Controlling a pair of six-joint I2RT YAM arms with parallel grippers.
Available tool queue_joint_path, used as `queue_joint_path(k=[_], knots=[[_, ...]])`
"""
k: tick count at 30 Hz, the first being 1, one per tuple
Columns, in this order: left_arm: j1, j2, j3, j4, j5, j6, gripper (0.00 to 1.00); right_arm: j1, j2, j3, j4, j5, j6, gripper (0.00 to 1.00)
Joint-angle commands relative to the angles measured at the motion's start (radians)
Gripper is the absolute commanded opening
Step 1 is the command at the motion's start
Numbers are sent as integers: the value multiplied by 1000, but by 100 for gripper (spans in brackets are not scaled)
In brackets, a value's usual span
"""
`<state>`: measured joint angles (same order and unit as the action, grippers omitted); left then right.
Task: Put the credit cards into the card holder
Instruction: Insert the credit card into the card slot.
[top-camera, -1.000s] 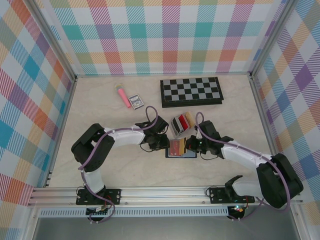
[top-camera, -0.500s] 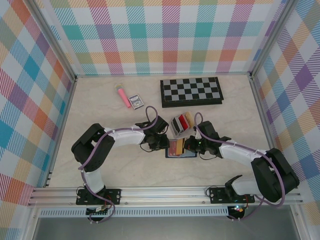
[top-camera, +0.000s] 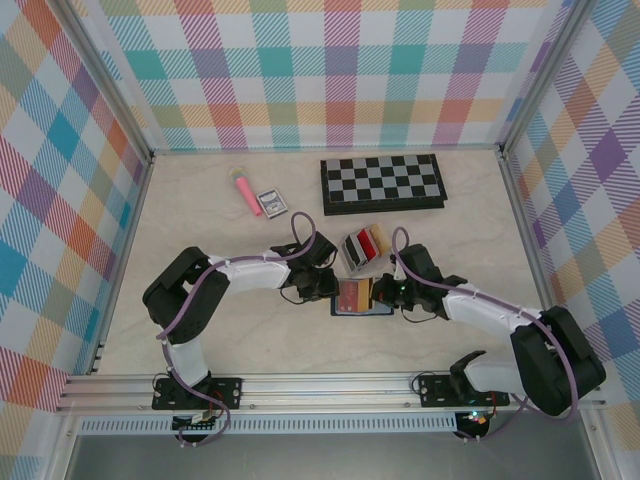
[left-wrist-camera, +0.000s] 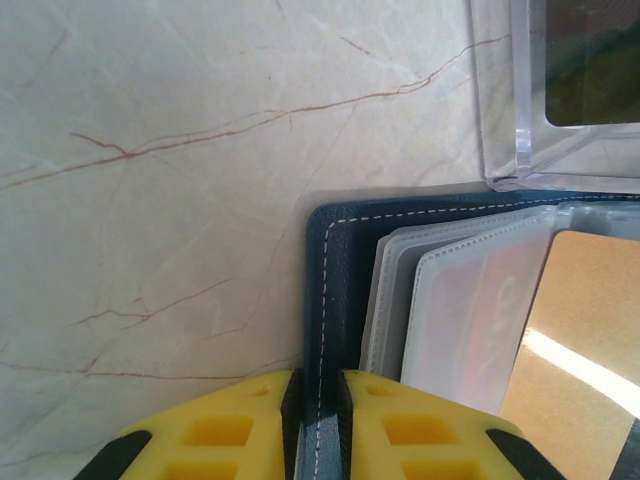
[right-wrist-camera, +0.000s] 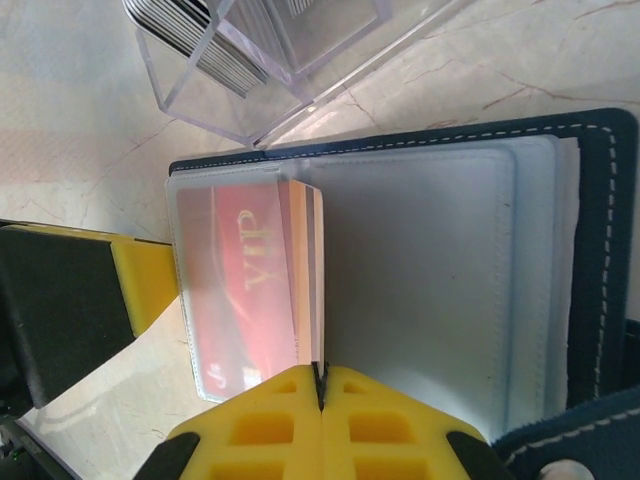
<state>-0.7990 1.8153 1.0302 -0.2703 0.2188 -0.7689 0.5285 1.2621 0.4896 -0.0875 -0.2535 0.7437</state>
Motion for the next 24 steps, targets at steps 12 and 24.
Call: queue_joint_path(k=[12, 24], knots=[[-8, 45, -15, -33, -10, -10, 19, -5, 66, -16, -2, -76, -38, 3], [-9, 45, -16, -40, -10, -5, 18, -26, 52, 31, -73, 24, -117, 3]])
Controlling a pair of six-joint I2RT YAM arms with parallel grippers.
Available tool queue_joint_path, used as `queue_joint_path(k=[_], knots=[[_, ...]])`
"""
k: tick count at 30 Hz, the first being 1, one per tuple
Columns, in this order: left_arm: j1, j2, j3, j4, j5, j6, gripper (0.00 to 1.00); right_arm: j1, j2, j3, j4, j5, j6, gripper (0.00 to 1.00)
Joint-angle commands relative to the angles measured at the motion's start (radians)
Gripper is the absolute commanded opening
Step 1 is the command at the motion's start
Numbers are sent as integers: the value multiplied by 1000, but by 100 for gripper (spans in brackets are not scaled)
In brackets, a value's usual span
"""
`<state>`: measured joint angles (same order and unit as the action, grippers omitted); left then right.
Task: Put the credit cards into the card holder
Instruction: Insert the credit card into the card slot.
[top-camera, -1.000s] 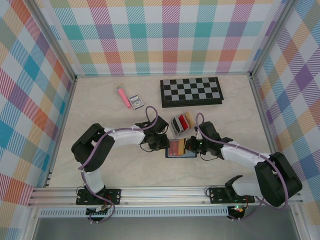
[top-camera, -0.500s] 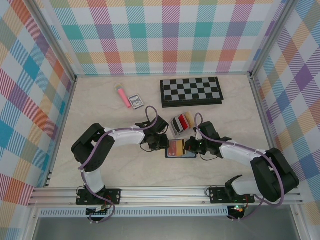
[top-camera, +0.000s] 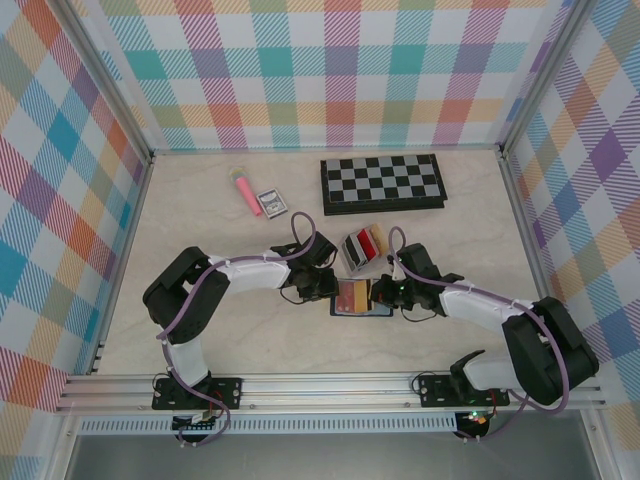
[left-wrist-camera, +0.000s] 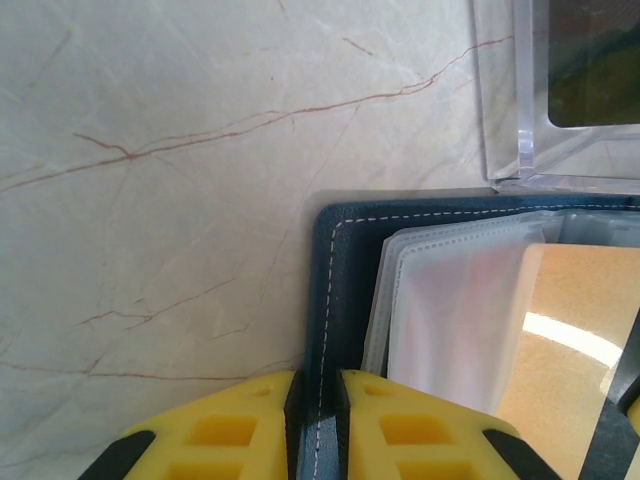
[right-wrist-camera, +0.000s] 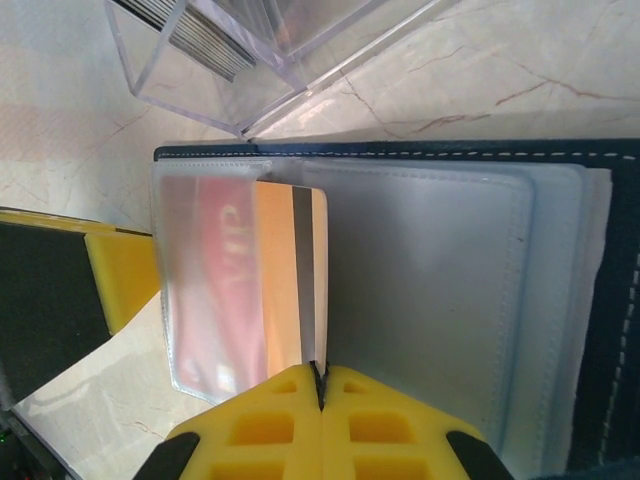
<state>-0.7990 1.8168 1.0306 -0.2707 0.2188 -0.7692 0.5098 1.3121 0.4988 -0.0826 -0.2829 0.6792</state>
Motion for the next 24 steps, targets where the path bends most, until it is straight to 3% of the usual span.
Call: queue_joint_path(k=[1, 15, 24], knots=[[-9, 44, -17, -39, -10, -6, 18, -10, 4, 25, -80, 56, -59, 3], [-8, 51, -13, -41, -7, -8, 18, -13, 63, 44, -73, 32, -112, 2], [-8, 61, -3, -39, -3, -9, 18, -7, 30, 0, 6, -36, -13, 2]])
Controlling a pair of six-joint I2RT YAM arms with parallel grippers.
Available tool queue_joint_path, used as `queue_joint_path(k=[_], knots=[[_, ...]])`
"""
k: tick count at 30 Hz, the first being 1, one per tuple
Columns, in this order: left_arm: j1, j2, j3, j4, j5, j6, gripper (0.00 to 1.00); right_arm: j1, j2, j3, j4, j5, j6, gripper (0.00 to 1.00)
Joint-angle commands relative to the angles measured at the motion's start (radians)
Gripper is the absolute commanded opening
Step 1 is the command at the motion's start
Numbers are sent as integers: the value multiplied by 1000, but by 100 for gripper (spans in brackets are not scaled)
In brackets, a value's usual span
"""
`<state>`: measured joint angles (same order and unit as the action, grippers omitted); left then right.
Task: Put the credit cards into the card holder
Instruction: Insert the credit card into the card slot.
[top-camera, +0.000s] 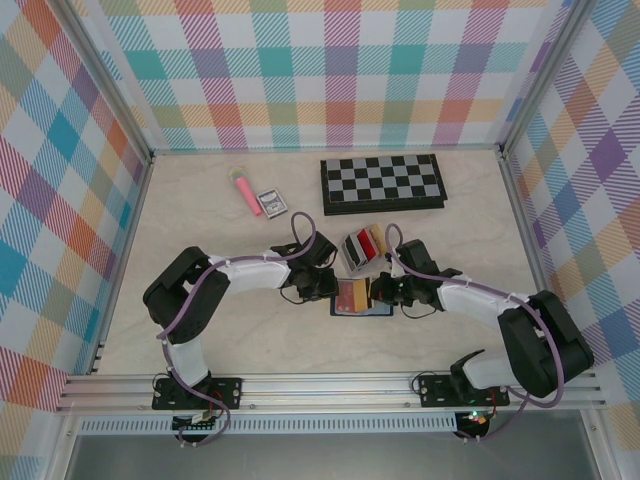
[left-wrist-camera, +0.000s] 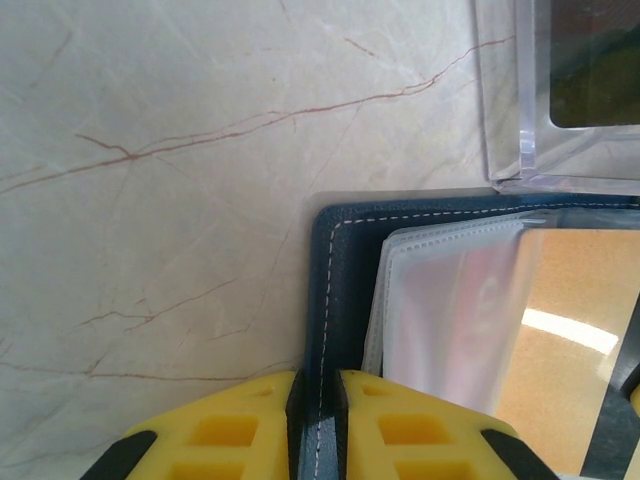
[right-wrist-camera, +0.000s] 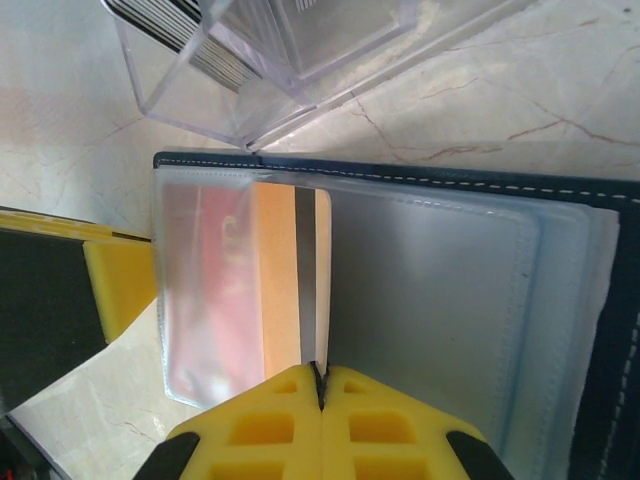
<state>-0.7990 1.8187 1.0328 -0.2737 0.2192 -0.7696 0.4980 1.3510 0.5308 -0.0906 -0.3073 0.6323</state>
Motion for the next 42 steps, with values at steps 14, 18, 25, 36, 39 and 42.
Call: queue_joint_path(k=[14, 18, 25, 36, 39, 42], knots=[[-8, 60, -1, -35, -2, -9, 18, 5, 28, -67, 107, -85, 103, 4], [-9, 61, -3, -33, 0, -10, 18, 8, 68, -57, 132, -99, 115, 4], [-9, 58, -3, -34, -3, -10, 18, 28, 86, -33, 139, -118, 126, 6], [-8, 57, -3, -35, -4, -9, 18, 52, 92, 58, -26, -39, 91, 17], [-8, 59, -4, -32, -4, -9, 18, 52, 85, 72, -76, -12, 71, 18], [-8, 61, -3, -29, -2, -10, 18, 52, 107, 78, -65, -38, 72, 18]])
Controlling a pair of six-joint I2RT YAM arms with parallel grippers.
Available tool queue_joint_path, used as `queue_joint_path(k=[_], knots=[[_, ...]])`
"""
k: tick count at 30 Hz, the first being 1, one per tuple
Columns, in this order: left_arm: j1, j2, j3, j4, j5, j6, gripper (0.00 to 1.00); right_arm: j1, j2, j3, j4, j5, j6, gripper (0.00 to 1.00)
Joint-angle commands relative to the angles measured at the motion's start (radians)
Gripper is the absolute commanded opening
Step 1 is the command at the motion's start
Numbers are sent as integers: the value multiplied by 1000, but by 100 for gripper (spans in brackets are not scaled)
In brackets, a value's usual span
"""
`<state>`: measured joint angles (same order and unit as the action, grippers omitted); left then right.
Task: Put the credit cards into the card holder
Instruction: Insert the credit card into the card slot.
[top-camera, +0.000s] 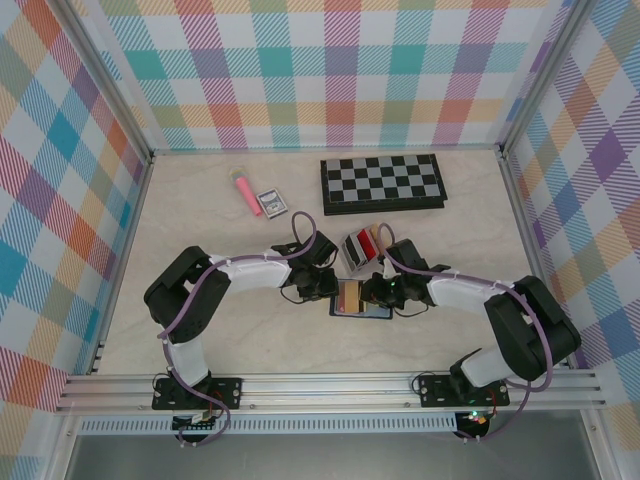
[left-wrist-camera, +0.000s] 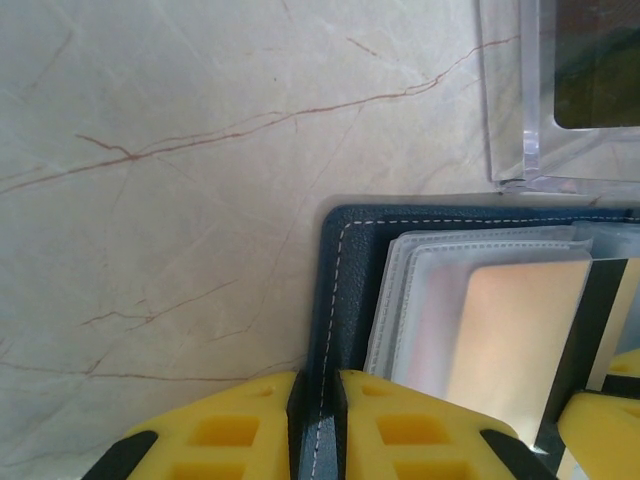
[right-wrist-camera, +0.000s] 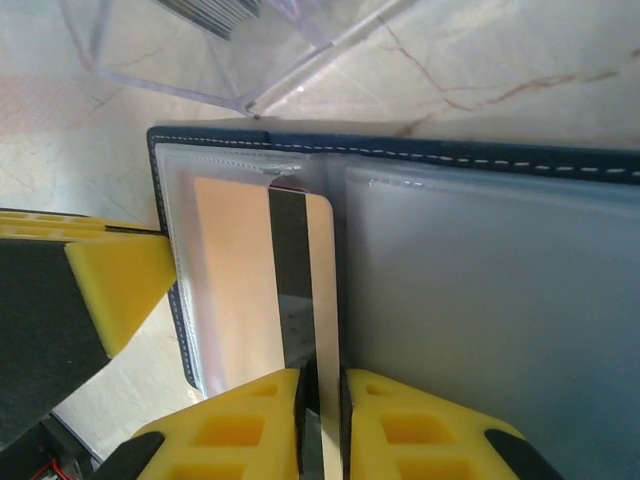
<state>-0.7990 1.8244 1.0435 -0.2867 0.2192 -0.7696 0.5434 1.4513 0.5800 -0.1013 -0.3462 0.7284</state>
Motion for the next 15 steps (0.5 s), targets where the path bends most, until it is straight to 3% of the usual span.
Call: queue_joint_path(k=[1, 7, 15], knots=[[-8, 56, -14, -16, -1, -9, 17, 7, 14, 32, -54, -3, -22, 18], [-9, 51, -17, -6, 0, -10, 17, 20, 34, 47, 1, -78, -10, 17], [-9, 48, -26, -3, -6, -16, 17, 55, 71, 93, -3, -72, 11, 20]])
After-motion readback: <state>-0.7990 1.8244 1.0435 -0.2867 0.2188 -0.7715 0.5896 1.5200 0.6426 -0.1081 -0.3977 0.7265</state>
